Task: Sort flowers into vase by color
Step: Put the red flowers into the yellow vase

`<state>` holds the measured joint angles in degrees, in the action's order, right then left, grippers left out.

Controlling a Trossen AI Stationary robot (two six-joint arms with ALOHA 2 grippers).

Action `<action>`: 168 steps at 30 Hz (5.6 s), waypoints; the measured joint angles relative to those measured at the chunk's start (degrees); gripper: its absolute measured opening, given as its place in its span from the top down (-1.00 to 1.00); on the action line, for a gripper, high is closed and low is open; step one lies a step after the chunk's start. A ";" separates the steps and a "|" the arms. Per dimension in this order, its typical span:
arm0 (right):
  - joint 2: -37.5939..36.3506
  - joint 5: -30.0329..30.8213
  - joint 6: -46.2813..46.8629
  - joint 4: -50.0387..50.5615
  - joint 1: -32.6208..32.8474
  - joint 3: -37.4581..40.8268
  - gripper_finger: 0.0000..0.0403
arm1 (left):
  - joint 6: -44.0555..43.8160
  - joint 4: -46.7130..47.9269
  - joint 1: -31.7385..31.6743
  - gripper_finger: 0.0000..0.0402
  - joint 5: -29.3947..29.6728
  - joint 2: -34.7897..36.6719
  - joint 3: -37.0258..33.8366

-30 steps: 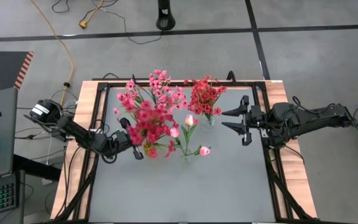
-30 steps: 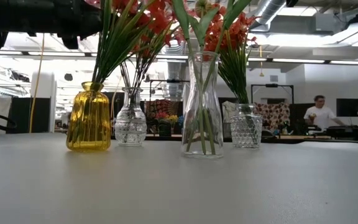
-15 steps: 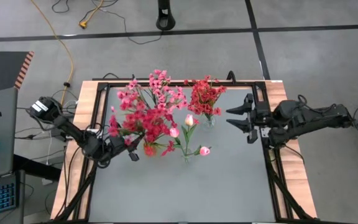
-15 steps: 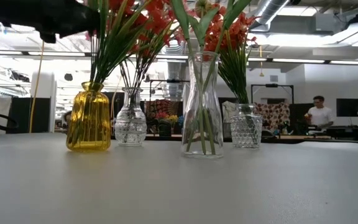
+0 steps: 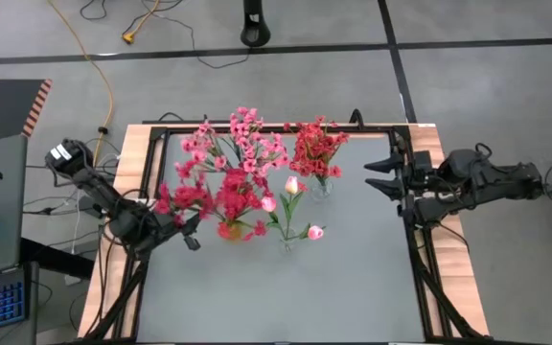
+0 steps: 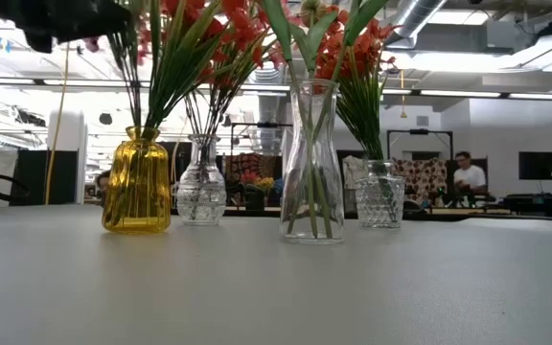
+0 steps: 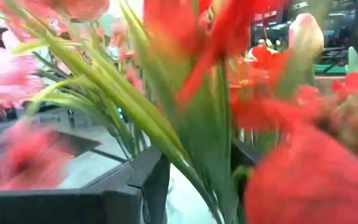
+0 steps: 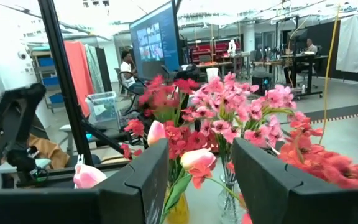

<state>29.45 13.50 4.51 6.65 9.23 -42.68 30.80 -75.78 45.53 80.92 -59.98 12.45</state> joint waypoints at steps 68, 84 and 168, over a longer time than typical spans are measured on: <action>-14.86 -0.11 1.05 12.29 -1.95 6.34 0.00 | -12.78 3.31 21.36 0.19 3.87 14.28 0.28; -29.50 -10.08 7.69 -6.45 -12.33 33.39 0.00 | -19.21 17.27 7.19 0.19 -14.48 14.29 0.26; -29.18 -12.97 9.06 -8.07 -19.89 42.32 0.00 | -25.92 84.66 -33.65 0.19 -64.15 58.58 -4.22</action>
<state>0.27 0.53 13.57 -1.42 -10.66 -0.36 4.88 8.88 11.88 16.78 -1.40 8.23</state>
